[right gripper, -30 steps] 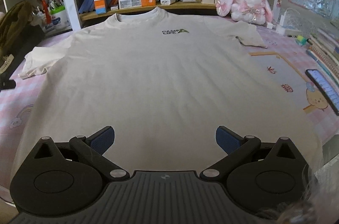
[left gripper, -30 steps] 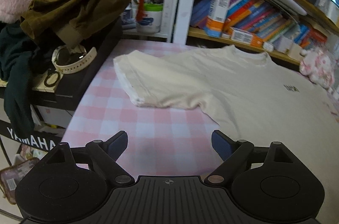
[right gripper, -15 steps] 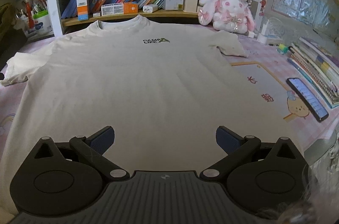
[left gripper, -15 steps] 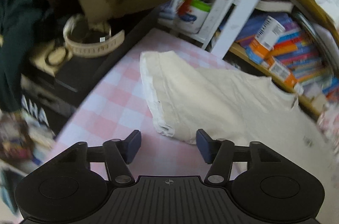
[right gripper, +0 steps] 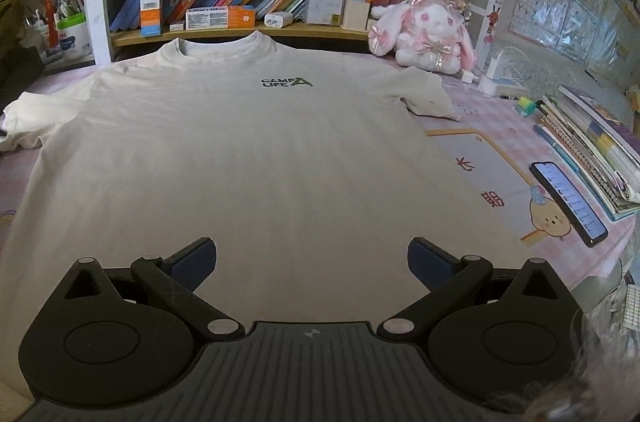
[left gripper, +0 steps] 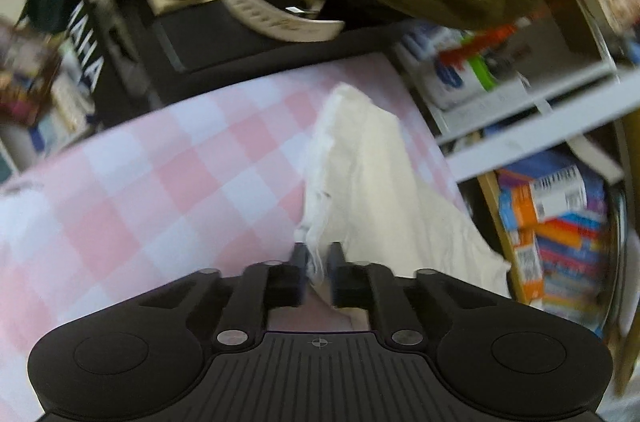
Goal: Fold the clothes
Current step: 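Grasp the shirt side by the left gripper and fold it inward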
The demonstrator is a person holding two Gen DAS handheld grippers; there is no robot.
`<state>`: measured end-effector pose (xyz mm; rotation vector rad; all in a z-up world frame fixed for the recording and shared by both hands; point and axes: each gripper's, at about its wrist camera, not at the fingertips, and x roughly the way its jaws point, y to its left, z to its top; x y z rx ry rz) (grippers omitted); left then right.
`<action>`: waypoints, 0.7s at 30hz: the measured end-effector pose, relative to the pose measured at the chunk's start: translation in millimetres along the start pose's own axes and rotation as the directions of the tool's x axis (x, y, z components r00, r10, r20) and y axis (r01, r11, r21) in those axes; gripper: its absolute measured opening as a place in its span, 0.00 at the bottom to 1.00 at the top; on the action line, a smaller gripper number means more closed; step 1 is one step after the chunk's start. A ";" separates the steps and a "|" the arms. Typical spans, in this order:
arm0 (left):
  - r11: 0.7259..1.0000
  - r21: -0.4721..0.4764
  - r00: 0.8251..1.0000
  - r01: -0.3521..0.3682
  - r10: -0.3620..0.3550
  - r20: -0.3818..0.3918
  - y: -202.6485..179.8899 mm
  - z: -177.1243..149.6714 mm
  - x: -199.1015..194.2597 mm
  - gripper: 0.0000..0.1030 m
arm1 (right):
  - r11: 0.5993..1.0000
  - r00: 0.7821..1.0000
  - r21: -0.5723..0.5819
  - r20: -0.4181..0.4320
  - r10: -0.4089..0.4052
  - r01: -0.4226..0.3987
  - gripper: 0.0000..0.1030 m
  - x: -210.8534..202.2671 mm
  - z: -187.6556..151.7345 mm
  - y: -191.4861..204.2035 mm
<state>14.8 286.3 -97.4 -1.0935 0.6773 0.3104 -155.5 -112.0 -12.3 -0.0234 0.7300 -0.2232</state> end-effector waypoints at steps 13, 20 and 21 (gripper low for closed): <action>0.998 0.058 0.992 -0.021 0.013 0.127 -44.3 -18.5 -22.1 0.04 | 0.993 0.993 -0.008 -0.004 0.114 -0.114 1.00 40.5 13.7 -36.5; 0.949 0.308 0.983 -0.074 0.017 0.184 -126.3 -64.6 -10.8 0.04 | 0.978 0.978 -0.002 -0.014 0.210 -0.210 1.00 76.9 26.0 -70.6; 0.928 0.367 0.984 -0.073 0.007 0.177 -142.2 -76.2 -6.5 0.04 | 0.975 0.975 0.002 -0.019 0.222 -0.222 1.00 81.2 26.7 -76.2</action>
